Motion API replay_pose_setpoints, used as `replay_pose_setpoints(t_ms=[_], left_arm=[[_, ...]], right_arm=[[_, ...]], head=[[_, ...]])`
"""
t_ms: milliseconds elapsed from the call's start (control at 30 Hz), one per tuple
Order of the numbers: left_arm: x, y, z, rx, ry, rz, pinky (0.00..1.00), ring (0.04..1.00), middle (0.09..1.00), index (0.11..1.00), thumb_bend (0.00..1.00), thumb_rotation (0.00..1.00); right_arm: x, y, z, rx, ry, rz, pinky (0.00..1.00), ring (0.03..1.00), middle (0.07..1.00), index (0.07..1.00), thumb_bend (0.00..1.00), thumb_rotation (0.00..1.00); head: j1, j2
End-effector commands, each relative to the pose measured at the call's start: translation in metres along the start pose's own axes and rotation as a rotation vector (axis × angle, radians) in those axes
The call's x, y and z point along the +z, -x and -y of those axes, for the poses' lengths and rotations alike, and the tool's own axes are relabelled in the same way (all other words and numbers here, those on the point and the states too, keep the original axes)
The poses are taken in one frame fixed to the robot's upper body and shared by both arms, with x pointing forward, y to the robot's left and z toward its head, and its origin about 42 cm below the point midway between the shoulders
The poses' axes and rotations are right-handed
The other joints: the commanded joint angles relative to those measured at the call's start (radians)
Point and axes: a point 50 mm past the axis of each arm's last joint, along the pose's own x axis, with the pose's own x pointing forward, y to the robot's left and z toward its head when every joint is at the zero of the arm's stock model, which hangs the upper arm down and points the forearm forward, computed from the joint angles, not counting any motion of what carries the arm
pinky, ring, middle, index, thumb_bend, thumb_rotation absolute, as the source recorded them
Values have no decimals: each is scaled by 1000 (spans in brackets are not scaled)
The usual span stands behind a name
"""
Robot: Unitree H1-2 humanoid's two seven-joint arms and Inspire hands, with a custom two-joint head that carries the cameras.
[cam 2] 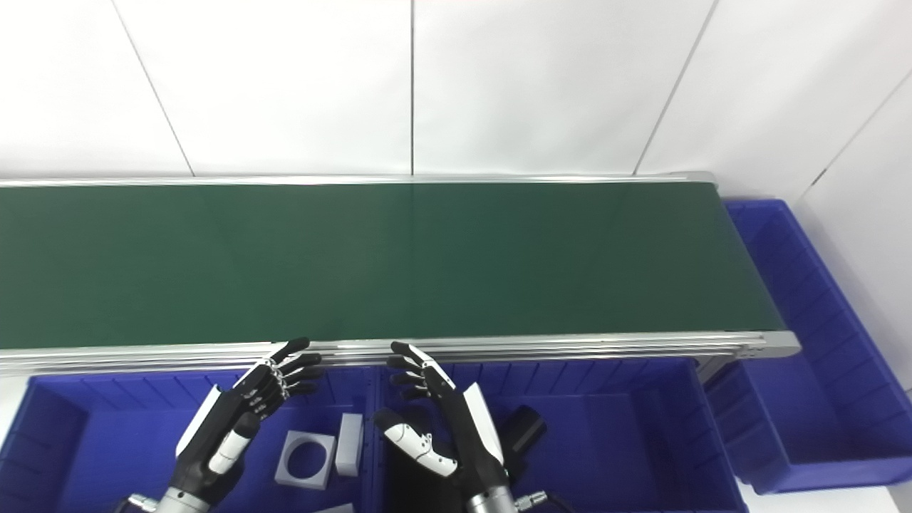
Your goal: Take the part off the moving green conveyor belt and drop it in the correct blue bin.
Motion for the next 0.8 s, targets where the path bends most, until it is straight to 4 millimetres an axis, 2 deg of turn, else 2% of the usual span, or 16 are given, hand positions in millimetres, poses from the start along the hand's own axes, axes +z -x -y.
replay_pose_setpoints(t_ms=[0,333,600,767], left_arm=[[10,-4,-7,-5,-18,70,749,786,821,881,790,845],[10,-5,-7,-4,-23,73,733,769,805,862,802,803],[15,-6,7,7,-24,90,735,781,807,846,838,754],[15,-7,20,30,-24,88,729,775,794,806,884,706]], right_arm=[[10,-8,-5,-17,-14,48,693,751,807,865,652,732],[12,-5,0,-25,-18,56,684,740,805,863,645,736],[15,2,16,-38,-11,73,654,724,791,860,612,725],[18,7,25,-50,-35,81,622,719,783,846,576,678]], head=[[1,3],[86,27],[224,45],[265,53]])
